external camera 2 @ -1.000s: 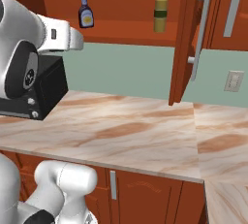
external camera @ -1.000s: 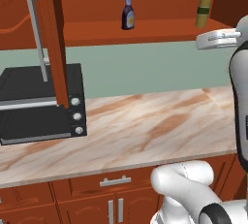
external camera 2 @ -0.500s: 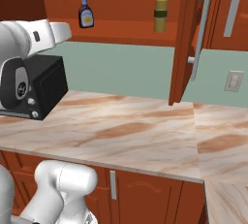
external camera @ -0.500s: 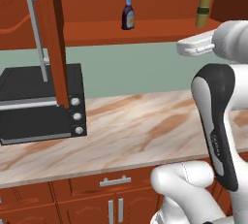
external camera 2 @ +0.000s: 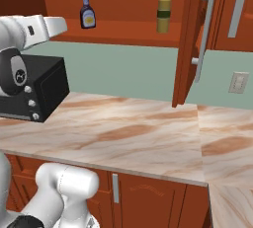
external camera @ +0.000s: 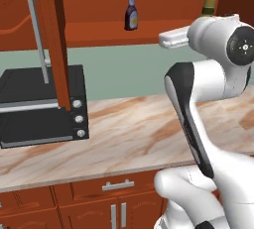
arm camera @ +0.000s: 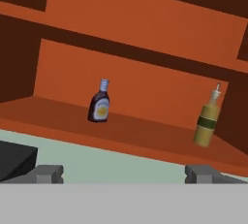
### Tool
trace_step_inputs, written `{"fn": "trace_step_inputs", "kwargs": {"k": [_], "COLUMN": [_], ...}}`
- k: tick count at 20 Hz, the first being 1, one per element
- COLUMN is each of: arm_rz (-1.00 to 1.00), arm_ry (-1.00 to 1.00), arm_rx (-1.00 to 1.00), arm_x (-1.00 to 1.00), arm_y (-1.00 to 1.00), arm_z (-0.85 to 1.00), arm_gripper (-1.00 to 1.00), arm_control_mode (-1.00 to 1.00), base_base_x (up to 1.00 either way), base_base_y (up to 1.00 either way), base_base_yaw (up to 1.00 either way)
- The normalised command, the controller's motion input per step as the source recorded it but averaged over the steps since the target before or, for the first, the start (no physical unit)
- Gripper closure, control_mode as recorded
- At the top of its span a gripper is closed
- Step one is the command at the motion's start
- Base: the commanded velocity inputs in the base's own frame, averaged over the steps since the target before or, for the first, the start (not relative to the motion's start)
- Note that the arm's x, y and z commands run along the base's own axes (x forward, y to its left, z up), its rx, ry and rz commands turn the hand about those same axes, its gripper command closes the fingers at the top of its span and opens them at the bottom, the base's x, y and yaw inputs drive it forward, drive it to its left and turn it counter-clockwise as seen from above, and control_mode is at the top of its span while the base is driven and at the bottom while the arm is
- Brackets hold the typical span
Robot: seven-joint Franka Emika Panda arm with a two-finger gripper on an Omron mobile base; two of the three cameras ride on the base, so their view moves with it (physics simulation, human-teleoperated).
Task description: Move the condiment bottle and oil and vinegar bottle from the cabinet to the dining counter.
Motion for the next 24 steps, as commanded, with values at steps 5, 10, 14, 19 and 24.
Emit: {"fn": "trace_step_inputs", "kwargs": {"k": [5,10,14,19,24], "arm_rz": [-0.05,0.00,0.00,0.00,-0.01], "arm_ry": [0.12,0.10,0.00,-0.01,0.00], "arm_rx": [0.01,0.03,0.00,0.02,0.07], "arm_x": [0.25,0.27,0.41,0.30,0.36], "arm_y": [0.17,0.10,0.03,-0.05,0.04], "arm_z": [0.21,0.03,-0.01,-0.05,-0.07], "arm_gripper": [-1.00,-1.00,-1.00,-1.00,-1.00], "arm_control_mode": [-1.00,-1.00,-1.00,-1.00,-1.00], "base_base_x": [0.00,0.00,0.00,0.00,0.00], "base_base_y": [0.00,0.00,0.00,0.00,0.00], "base_base_yaw": [0.00,0.00,0.00,0.00,0.00]}}
